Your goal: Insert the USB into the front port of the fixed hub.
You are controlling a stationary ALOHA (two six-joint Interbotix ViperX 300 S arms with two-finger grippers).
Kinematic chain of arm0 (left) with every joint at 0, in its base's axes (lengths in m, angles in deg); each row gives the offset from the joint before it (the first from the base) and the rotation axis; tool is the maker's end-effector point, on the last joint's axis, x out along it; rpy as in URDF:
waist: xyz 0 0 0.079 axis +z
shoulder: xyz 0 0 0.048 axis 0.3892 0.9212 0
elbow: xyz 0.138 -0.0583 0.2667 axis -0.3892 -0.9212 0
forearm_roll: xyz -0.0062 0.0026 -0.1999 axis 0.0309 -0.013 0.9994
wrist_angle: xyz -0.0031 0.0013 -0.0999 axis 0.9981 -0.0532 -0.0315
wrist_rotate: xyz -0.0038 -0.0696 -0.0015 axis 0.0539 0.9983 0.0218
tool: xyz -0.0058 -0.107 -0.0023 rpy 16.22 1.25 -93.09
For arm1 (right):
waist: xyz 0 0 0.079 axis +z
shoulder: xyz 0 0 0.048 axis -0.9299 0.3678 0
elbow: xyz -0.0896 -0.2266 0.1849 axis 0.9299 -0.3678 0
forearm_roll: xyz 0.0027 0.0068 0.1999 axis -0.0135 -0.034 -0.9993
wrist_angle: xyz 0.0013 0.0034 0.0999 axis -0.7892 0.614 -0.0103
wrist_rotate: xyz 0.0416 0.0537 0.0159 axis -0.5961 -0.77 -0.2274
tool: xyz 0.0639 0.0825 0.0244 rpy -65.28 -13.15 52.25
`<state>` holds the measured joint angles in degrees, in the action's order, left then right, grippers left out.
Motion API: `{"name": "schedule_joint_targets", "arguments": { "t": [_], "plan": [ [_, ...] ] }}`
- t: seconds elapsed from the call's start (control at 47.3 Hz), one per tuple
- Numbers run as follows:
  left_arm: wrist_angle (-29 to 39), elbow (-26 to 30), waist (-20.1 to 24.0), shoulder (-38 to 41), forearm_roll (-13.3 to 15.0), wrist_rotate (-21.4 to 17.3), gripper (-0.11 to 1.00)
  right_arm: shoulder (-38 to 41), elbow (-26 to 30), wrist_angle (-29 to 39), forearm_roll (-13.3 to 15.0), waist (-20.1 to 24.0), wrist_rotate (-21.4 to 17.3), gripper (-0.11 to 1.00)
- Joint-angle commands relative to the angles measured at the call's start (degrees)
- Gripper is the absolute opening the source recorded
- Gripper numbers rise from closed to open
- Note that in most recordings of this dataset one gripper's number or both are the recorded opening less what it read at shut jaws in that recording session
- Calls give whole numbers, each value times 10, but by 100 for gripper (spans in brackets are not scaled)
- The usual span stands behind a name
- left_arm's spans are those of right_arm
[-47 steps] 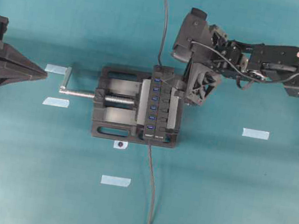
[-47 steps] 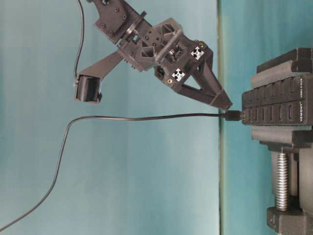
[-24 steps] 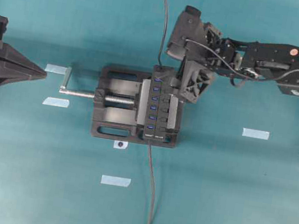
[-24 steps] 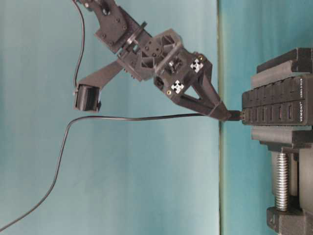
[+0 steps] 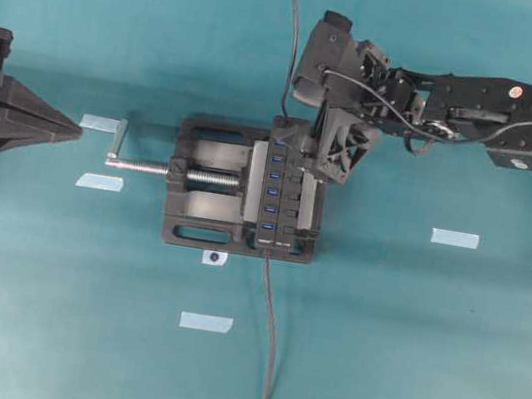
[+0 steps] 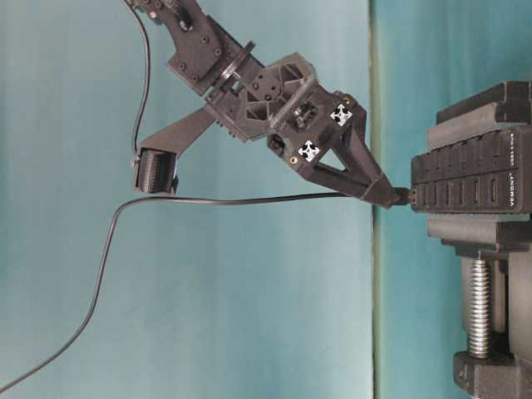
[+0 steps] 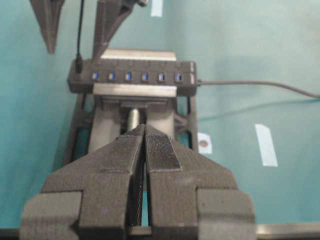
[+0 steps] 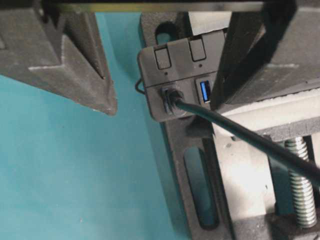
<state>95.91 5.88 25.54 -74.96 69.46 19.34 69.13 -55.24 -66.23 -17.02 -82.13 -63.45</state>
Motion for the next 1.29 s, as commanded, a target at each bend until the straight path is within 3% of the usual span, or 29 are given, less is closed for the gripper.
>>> {"name": "schedule_joint_targets", "arguments": {
  "t": [0.0, 0.571, 0.762, 1.27],
  "plan": [
    [-4, 5, 1, 3, 0, 1, 0, -9, 14, -4, 0, 1, 6, 73],
    [-4, 4, 1, -3, 0, 1, 0, -2, 16, -6, 0, 4, 4, 13],
    [-2, 4, 1, -3, -1, 1, 0, -6, 20, -10, 0, 6, 4, 7],
    [-3, 1, 1, -4, 0, 3, 0, -21, 21, -7, 0, 18, 4, 7]
  ]
}}
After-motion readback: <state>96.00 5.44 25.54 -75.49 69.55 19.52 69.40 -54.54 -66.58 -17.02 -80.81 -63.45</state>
